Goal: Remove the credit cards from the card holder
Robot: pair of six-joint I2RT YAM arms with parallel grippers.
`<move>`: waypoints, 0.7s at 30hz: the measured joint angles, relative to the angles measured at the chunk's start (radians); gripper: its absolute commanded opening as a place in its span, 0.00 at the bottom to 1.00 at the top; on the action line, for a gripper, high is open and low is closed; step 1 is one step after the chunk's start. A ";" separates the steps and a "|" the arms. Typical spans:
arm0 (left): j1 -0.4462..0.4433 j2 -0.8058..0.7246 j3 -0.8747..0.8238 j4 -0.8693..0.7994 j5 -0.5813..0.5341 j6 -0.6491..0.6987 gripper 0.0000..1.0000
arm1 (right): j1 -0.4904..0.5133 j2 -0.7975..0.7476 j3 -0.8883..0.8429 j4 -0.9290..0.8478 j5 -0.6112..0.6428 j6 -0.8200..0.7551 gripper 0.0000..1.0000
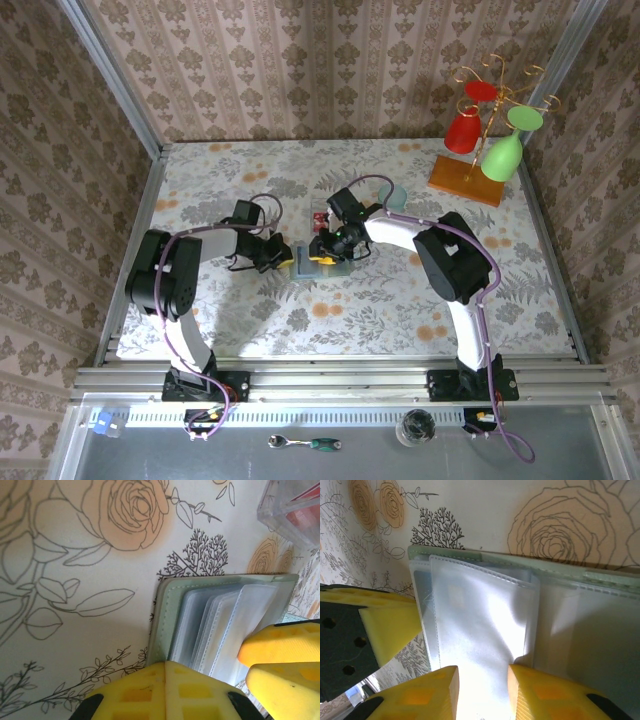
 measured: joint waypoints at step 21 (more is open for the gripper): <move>0.017 0.017 0.038 -0.051 -0.006 0.031 0.07 | -0.015 -0.006 -0.036 0.022 -0.002 -0.014 0.30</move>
